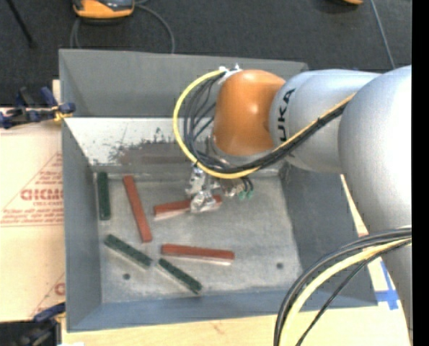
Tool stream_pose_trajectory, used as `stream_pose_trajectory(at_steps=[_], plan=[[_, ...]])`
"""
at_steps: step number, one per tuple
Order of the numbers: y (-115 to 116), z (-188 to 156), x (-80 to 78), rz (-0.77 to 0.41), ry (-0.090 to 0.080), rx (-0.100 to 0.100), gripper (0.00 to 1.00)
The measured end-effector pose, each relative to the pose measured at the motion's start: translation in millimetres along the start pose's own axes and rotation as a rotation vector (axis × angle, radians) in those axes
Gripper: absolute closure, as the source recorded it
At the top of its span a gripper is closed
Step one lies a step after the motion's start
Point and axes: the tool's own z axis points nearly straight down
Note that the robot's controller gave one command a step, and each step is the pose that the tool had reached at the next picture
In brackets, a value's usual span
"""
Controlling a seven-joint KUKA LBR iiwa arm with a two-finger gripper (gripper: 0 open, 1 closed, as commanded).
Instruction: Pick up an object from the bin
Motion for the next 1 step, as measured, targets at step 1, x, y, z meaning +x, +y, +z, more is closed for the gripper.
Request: stream_pose_trajectory(at_steps=[1], plan=[[0.0,0.0,0.0,0.001,0.000,0.000,1.00]])
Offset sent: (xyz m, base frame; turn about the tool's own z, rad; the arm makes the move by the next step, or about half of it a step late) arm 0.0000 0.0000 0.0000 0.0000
